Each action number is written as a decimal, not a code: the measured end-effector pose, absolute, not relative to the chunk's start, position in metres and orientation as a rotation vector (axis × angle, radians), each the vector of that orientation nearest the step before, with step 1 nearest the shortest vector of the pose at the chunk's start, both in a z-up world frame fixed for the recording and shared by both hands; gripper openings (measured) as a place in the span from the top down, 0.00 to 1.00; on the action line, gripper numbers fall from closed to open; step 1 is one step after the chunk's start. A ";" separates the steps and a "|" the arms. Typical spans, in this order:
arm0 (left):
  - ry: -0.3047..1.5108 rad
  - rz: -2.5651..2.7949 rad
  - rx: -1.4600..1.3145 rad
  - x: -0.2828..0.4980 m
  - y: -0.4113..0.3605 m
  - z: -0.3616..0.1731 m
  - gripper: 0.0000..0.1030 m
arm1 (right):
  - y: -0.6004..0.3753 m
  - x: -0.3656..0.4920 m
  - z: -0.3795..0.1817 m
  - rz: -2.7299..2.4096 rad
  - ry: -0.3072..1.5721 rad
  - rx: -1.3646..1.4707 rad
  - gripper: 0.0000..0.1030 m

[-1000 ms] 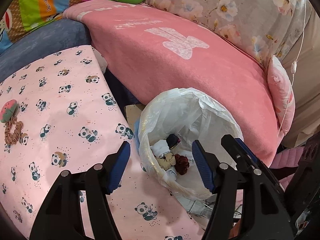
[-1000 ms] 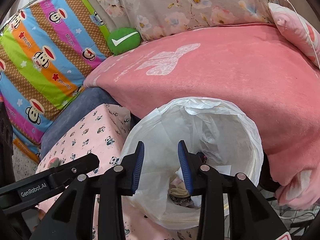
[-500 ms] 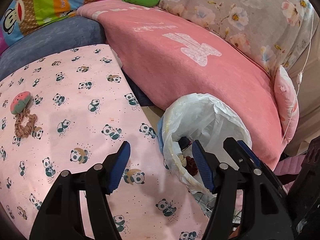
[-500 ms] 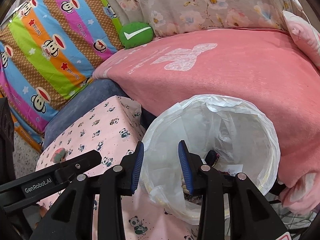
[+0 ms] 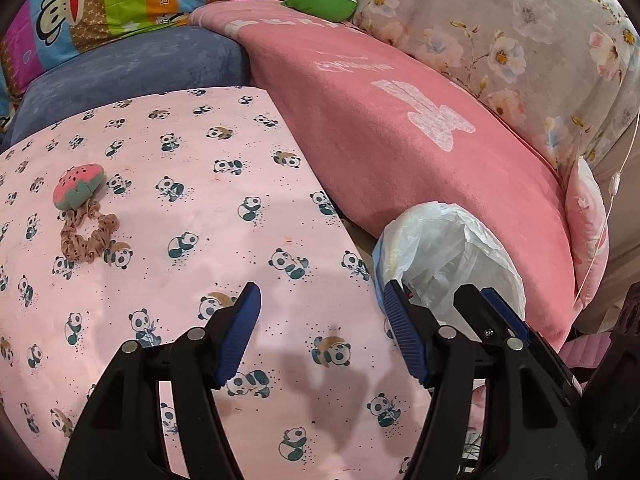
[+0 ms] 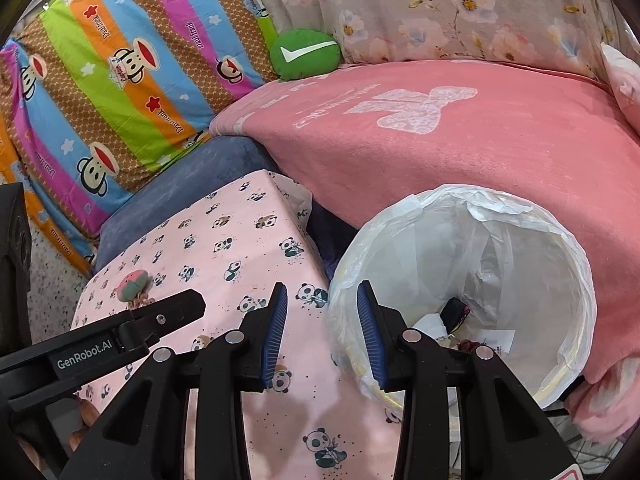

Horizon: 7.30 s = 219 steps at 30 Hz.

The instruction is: Collect trash

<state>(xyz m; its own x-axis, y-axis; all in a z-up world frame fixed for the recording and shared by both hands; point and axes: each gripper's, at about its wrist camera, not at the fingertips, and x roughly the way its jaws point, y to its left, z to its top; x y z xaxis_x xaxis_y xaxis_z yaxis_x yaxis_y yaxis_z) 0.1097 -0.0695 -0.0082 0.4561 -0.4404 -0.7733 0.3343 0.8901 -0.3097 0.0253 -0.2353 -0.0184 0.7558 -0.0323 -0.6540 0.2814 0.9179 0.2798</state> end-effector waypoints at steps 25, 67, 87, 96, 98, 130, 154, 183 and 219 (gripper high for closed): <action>0.972 -0.259 -0.208 0.140 0.055 -0.021 0.41 | -0.114 0.084 -0.025 0.021 0.780 0.224 0.59; 1.071 -0.235 -0.253 0.267 0.133 -0.089 0.59 | 0.008 0.204 -0.104 0.167 0.950 0.136 0.87; 1.055 -0.294 -0.224 0.184 0.089 -0.062 0.63 | -0.068 0.127 -0.067 0.052 0.888 0.212 0.89; 1.030 -0.353 -0.164 0.149 0.042 -0.040 0.63 | -0.114 0.091 -0.038 -0.001 0.808 0.252 0.89; 1.025 -0.369 -0.147 0.143 0.030 -0.036 0.63 | -0.124 0.084 -0.033 -0.017 0.792 0.263 0.89; 0.973 -0.684 0.157 0.079 -0.181 -0.007 0.65 | -0.319 -0.003 -0.026 -0.329 0.650 0.490 0.89; 1.136 -0.465 0.023 0.115 -0.120 -0.073 0.32 | -0.318 0.004 -0.047 -0.305 0.690 0.496 0.89; 1.026 -0.739 0.059 0.088 -0.203 -0.014 0.51 | -0.346 -0.007 -0.027 -0.369 0.638 0.489 0.85; 0.939 -0.436 0.142 0.076 -0.142 -0.015 0.14 | -0.306 -0.019 -0.013 -0.383 0.790 0.234 0.17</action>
<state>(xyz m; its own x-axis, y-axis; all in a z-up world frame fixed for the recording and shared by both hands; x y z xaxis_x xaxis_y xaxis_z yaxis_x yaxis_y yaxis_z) 0.0759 -0.1416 -0.0151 0.5113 -0.3002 -0.8053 0.4217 0.9041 -0.0693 -0.0185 -0.3058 -0.0132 0.6402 -0.2461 -0.7277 0.4188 0.9060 0.0620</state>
